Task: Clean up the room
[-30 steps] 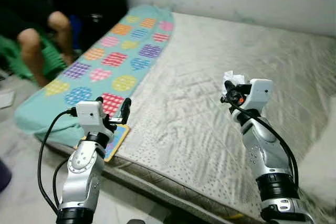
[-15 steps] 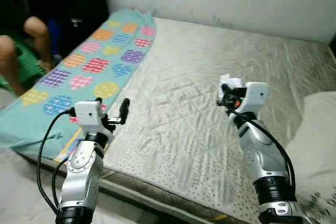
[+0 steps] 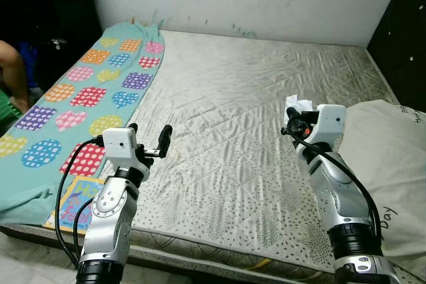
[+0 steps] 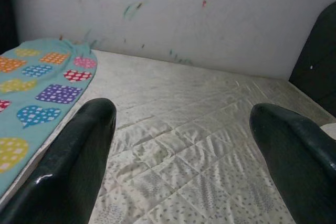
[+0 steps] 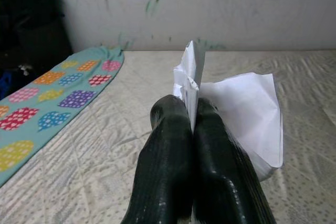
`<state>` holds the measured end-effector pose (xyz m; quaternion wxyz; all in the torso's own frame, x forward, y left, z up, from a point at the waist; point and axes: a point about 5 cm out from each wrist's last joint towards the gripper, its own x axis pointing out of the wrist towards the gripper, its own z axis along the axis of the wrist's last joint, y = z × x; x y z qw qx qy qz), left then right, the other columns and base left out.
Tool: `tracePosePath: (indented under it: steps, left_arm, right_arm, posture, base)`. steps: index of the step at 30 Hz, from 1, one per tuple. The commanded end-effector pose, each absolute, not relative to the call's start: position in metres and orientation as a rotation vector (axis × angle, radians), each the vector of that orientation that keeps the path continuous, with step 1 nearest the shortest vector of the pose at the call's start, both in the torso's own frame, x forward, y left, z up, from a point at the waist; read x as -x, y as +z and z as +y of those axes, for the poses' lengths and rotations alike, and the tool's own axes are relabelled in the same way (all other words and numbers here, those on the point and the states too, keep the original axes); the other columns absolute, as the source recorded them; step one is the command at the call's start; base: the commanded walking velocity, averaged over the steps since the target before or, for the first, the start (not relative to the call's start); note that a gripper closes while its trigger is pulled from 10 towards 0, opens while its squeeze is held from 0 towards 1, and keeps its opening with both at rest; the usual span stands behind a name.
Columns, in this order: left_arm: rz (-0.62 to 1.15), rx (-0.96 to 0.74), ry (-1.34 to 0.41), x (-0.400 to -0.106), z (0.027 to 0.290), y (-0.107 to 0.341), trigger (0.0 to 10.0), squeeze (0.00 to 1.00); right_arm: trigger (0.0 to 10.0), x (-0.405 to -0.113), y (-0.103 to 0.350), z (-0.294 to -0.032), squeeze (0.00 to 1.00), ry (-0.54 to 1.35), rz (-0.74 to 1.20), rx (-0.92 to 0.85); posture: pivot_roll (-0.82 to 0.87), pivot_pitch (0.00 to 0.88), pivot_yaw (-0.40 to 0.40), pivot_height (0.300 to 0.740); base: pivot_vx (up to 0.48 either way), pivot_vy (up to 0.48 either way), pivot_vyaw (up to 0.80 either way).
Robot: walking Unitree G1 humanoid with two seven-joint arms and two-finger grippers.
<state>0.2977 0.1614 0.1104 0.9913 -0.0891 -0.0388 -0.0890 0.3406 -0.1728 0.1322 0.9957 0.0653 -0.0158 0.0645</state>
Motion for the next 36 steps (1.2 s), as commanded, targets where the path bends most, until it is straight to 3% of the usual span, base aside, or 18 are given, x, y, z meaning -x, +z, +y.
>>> tracePosePath:
  steps: [1,18,31,36]
  left_arm:
    - [-0.07,0.18,-0.179,-0.2993,0.1634,0.1101,10.0,0.0]
    - [-0.075,0.185,-0.168,-0.3019,0.1653,0.1112,10.0,0.0]
    - [-0.077,0.187,-0.169,-0.3023,0.1643,0.1115,10.0,0.0]
    - [-0.077,0.188,-0.169,-0.3022,0.1639,0.1114,10.0,0.0]
  right_arm:
    - [10.0,-0.3421,0.1379,-0.1678,0.0,0.149,-0.052,-0.127]
    - [10.0,-0.3425,0.1367,-0.1668,0.0,0.148,-0.051,-0.124]
    - [10.0,-0.3428,0.1365,-0.1663,0.0,0.151,-0.049,-0.123]
    - [10.0,-0.3426,0.1357,-0.1659,0.0,0.154,-0.047,-0.122]
  posture:
    - [-0.03,0.0,0.03,0.74]
    - [-0.03,0.0,0.03,0.74]
    - [-0.03,0.0,0.028,0.74]
    - [-0.03,0.0,0.028,0.74]
  base:
    - [0.0,0.0,0.0]
    - [0.0,0.0,0.0]
    - [0.0,0.297,-0.49]
    - [0.0,0.3,0.0]
